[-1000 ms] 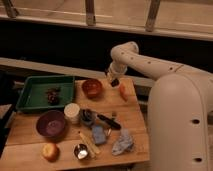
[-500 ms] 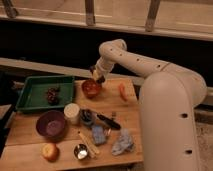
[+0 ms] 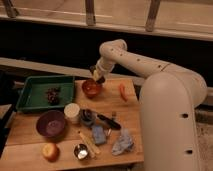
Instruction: Wipe red bowl with eraser
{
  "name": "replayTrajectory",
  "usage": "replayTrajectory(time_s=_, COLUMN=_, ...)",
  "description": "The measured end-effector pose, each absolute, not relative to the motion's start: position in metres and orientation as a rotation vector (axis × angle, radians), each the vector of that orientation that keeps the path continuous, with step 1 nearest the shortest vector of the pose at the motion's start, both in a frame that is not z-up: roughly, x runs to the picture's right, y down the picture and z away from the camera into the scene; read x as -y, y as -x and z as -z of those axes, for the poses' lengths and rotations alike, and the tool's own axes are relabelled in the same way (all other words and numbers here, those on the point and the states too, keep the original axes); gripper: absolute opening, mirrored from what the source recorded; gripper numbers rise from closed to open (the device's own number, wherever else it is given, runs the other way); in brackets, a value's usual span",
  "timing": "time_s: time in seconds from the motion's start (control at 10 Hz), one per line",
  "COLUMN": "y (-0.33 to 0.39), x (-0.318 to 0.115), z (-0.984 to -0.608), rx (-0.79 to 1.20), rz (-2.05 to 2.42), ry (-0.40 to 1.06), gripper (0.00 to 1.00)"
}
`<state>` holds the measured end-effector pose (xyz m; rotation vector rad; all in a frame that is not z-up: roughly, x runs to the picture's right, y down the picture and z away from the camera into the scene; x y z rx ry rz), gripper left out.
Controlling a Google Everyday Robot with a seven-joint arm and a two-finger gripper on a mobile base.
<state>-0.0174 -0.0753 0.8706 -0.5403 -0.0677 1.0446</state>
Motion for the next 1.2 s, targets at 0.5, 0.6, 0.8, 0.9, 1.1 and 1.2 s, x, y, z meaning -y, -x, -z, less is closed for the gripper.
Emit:
replayTrajectory(time_s=0.5, y=0.098, x=0.016, z=-0.900, rx=0.138, rz=-0.912, ry=0.633, gripper=0.00)
replayTrajectory(time_s=0.6, y=0.106, x=0.010, z=-0.906, rx=0.145, rz=-0.898, ry=0.643, gripper=0.00)
replayTrajectory(time_s=0.8, y=0.114, x=0.012, z=-0.910, rx=0.160, rz=-0.887, ry=0.643, gripper=0.00)
replayTrajectory(time_s=0.9, y=0.114, x=0.018, z=-0.908, rx=0.169, rz=-0.890, ry=0.634, gripper=0.00)
replayTrajectory(time_s=1.1, y=0.111, x=0.038, z=-0.896, rx=0.196, rz=-0.895, ry=0.596, gripper=0.00)
replayTrajectory(time_s=1.2, y=0.108, x=0.046, z=-0.892, rx=0.203, rz=-0.897, ry=0.578, gripper=0.00)
